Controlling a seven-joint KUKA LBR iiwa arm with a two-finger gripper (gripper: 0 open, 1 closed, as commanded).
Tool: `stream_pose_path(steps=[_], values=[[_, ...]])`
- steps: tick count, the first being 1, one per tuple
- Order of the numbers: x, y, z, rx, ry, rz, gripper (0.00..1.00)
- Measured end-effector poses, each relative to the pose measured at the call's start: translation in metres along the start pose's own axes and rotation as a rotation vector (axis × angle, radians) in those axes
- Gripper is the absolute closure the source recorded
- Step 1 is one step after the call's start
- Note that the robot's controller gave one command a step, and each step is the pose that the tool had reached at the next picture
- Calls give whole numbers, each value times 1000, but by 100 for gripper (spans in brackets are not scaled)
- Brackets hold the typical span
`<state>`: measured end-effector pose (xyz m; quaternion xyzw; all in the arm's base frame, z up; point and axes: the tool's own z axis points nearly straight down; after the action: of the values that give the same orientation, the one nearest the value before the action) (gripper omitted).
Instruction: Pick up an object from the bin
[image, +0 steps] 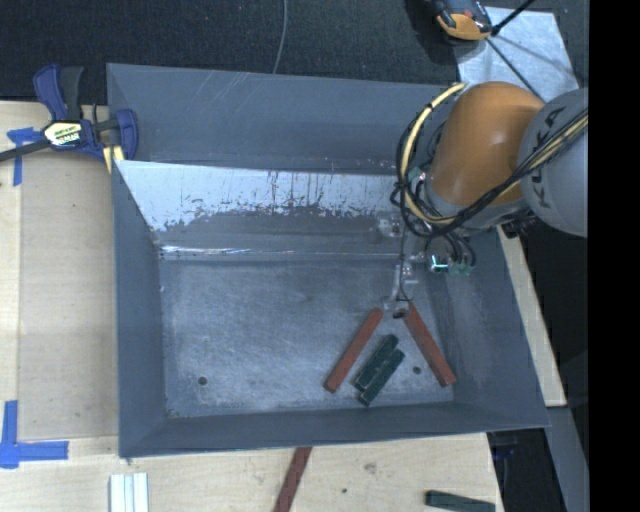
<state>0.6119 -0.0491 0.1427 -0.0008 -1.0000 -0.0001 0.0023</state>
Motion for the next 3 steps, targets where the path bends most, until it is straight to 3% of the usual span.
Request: stream_pose_path(steps=[1,2,3], values=[[-2,0,-5,1,-8,-1,0],[27,14,38,2,-13,-78,0],[66,-21,70,2,-11,-179,100]])
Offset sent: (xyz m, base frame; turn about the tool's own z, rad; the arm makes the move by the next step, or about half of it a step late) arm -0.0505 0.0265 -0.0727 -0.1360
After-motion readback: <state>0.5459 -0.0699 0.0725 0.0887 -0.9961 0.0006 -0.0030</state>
